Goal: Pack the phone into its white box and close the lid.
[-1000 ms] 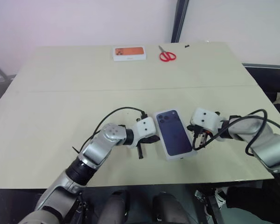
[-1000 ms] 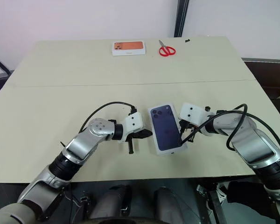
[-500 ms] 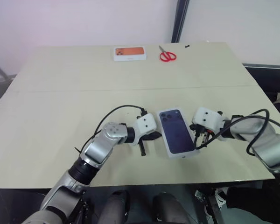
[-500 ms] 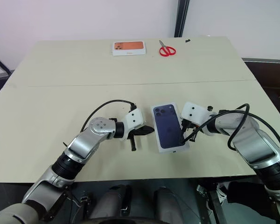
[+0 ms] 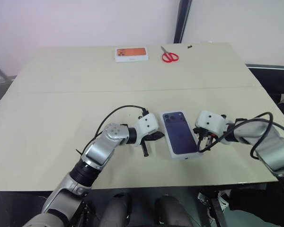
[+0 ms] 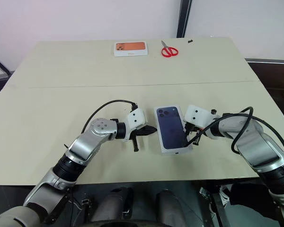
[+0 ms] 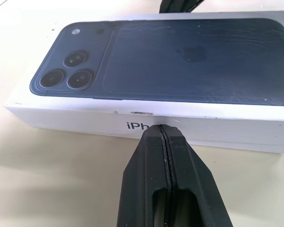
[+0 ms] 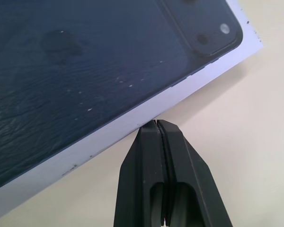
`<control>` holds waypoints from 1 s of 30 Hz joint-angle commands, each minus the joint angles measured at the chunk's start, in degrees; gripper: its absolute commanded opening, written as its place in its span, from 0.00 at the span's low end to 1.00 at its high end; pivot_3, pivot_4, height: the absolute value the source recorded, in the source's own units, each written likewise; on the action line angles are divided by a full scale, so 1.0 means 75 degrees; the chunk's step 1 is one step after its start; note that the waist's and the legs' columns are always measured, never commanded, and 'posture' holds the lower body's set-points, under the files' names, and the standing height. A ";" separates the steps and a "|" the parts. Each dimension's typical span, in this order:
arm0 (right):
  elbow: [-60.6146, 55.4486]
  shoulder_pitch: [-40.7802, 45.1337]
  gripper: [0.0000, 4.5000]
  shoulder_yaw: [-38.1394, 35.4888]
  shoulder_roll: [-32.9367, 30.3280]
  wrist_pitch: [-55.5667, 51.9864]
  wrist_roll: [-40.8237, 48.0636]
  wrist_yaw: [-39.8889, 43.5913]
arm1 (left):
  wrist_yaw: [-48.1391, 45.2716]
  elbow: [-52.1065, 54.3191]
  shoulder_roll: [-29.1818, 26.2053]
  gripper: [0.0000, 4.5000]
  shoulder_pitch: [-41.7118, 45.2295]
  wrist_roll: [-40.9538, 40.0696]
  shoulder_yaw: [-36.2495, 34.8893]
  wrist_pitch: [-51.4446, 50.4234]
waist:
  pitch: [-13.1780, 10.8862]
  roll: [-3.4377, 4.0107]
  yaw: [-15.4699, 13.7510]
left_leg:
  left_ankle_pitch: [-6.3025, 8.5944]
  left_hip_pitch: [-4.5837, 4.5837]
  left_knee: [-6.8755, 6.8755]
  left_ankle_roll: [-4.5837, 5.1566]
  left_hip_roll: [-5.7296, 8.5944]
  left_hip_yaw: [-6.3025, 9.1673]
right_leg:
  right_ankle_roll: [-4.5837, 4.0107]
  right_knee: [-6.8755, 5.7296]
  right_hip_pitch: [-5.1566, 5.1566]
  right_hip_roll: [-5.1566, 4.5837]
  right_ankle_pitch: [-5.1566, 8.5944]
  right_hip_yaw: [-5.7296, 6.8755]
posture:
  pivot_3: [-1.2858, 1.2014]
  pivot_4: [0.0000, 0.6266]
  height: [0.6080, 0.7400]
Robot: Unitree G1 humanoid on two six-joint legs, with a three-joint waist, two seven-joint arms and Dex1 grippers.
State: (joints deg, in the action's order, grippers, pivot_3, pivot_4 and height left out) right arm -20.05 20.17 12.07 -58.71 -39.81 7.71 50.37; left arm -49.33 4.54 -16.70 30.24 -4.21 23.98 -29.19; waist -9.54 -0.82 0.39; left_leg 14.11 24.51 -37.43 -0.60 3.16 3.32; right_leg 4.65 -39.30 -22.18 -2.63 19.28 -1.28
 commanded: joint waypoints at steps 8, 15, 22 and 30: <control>-0.0079 -0.0136 0.00 -0.0233 0.0102 0.0011 -0.0056 0.0015 | -0.0118 0.0178 0.0018 0.00 0.0167 0.0034 0.0141 0.0213 | 0.0000 0.0000 0.0001 | -0.0002 0.0000 0.0000 -0.0004 0.0000 0.0000 | 0.0000 -0.0001 0.0000 0.0000 0.0000 0.0000 | 0.52 0.24 1.00; -0.0069 -0.0197 0.00 -0.0448 0.0021 0.0023 -0.0023 0.0040 | -0.0191 0.0077 -0.0156 0.00 0.0154 0.0094 0.0113 0.0277 | 0.0000 0.0000 0.0005 | -0.0001 -0.0001 0.0000 -0.0003 0.0000 0.0000 | 0.0000 -0.0001 0.0000 0.0000 0.0000 0.0000 | 0.52 0.24 1.00; -0.0058 -0.0750 0.00 -0.2119 -0.0332 0.0530 0.0918 0.0887 | 0.0113 0.0002 0.0268 0.00 0.0546 -0.0802 -0.1062 -0.0091 | 0.0000 -0.0001 -0.0105 | 0.0000 0.0000 -0.0006 0.0000 0.0000 0.0000 | 0.0000 -0.0002 0.0004 0.0000 0.0000 0.0002 | 0.52 0.24 1.00; -0.1579 -0.2155 0.00 -0.2639 -0.0332 -0.0043 0.2134 0.1603 | 0.0575 -0.1867 0.0697 0.00 0.1454 0.0219 -0.0212 0.0419 | -0.0001 -0.0001 -0.0157 | 0.0010 -0.0005 -0.0041 0.0016 0.0000 0.0003 | 0.0004 -0.0001 0.0034 0.0004 0.0001 0.0009 | 0.52 0.24 1.00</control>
State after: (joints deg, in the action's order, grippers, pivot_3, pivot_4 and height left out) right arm -29.02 4.19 -7.07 -60.76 -39.84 22.68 62.32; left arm -45.43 -8.22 -11.93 40.02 -4.25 21.10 -27.79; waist -9.55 -0.83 -0.79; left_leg 14.20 24.47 -37.76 -0.45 3.16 3.35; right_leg 4.68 -39.31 -21.91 -2.60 19.28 -1.21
